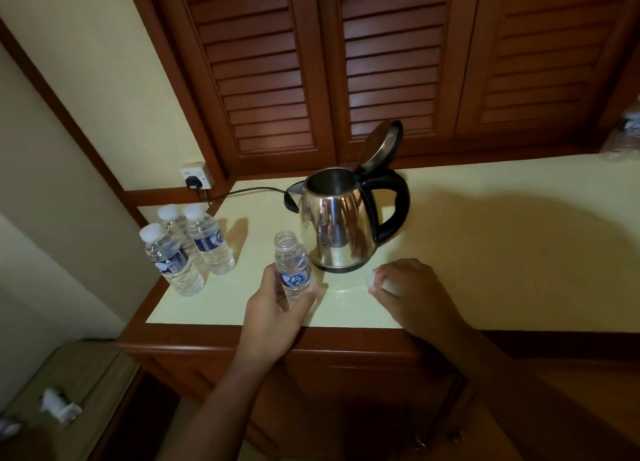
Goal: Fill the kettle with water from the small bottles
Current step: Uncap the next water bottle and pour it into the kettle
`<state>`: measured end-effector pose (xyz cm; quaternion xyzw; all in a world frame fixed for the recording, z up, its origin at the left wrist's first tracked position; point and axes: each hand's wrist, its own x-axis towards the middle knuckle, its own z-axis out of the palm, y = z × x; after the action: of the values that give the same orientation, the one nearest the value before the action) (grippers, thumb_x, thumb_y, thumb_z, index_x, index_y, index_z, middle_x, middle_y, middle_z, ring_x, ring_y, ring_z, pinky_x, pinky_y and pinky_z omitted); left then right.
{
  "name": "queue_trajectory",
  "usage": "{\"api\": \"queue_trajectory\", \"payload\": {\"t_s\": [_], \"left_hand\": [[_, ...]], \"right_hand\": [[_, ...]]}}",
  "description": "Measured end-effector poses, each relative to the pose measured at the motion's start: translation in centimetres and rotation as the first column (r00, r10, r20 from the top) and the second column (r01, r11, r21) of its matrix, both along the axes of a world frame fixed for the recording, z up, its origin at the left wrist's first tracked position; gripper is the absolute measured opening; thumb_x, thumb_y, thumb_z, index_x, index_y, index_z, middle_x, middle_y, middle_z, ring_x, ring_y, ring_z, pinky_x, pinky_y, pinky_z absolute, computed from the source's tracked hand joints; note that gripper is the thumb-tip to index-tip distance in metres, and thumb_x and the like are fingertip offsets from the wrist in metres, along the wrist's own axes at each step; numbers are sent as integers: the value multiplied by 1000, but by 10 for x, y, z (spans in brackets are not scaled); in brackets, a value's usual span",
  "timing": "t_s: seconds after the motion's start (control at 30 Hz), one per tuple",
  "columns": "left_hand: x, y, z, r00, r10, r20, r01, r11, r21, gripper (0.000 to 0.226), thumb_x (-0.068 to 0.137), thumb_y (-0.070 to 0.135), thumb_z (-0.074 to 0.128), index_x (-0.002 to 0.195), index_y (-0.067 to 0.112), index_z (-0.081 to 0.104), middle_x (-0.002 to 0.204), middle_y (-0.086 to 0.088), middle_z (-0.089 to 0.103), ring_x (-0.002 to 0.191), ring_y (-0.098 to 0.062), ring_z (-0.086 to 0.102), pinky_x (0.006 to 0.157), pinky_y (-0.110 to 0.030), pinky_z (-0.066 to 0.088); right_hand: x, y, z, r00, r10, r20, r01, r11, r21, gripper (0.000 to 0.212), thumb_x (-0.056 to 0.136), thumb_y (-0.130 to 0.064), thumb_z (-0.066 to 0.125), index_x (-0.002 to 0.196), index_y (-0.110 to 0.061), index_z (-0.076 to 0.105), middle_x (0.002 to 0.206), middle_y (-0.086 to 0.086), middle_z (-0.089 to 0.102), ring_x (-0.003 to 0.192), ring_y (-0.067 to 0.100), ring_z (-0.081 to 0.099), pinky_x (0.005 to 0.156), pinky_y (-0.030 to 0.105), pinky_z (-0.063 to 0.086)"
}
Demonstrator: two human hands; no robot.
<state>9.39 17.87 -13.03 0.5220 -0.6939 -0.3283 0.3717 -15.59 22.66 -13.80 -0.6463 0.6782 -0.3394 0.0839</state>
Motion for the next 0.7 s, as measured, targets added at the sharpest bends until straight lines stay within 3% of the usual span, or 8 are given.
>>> {"api": "queue_trajectory", "payload": {"t_s": [0.07,0.17,0.23,0.3,0.43,0.5,0.6,0.7], "left_hand": [[0,0,-1,1000,6,-5,-6,1000,3,42,90,39,79,125,38,55,112,22,75,102,4,70,93,-33,57],[-1,1,1,1000,2,-15,-2,1000,8,40,91,36,80,124,39,56,111,22,76,101,4,71,94,-36,58],[-1,1,5,999,-12,-49,13,999,33,40,91,34,80,123,40,58,111,24,75,103,3,71,97,-37,58],[0,0,11,997,-33,-76,37,998,55,40,91,33,80,125,40,59,115,24,75,107,1,70,100,-39,57],[-1,-2,24,994,-53,-91,58,997,43,43,92,34,80,130,41,60,120,23,74,112,0,69,102,-41,56],[-4,-6,34,996,-50,-75,51,999,11,44,92,36,79,131,43,59,119,30,71,110,7,66,99,-33,54],[-12,-14,54,998,-37,-47,35,998,-45,46,93,35,76,135,39,57,116,29,71,111,6,63,91,-23,52],[-17,-23,75,999,-28,35,32,993,-113,44,96,35,73,133,44,50,111,39,58,102,20,52,79,-8,41]], "right_hand": [[0,2,-2,999,-20,-27,20,1000,-16,20,84,-39,72,100,-27,68,104,-8,71,101,15,60,91,29,43],[2,2,-6,980,-89,-175,86,996,-25,55,85,-57,65,124,-19,61,123,-1,65,116,21,58,104,33,38],[5,1,-9,948,-126,-291,149,987,61,83,85,-76,48,142,-15,46,147,5,51,139,27,43,120,42,24],[5,-2,-10,932,-121,-341,193,963,187,102,83,-86,29,155,-14,24,164,7,25,153,27,16,125,50,7],[2,-4,-10,932,-71,-354,180,941,286,111,79,-91,11,159,-14,4,169,6,0,155,26,-3,124,53,-2],[2,-5,-10,930,-63,-363,179,939,294,112,78,-91,7,159,-15,2,169,6,-3,155,26,-5,124,53,-2],[2,-6,-11,925,-61,-374,182,937,297,111,78,-91,6,159,-16,1,169,5,-4,155,25,-6,124,53,-2],[1,-5,-12,920,-60,-386,182,940,288,110,78,-91,6,160,-16,2,169,5,-3,155,25,-5,124,53,-1]]}}
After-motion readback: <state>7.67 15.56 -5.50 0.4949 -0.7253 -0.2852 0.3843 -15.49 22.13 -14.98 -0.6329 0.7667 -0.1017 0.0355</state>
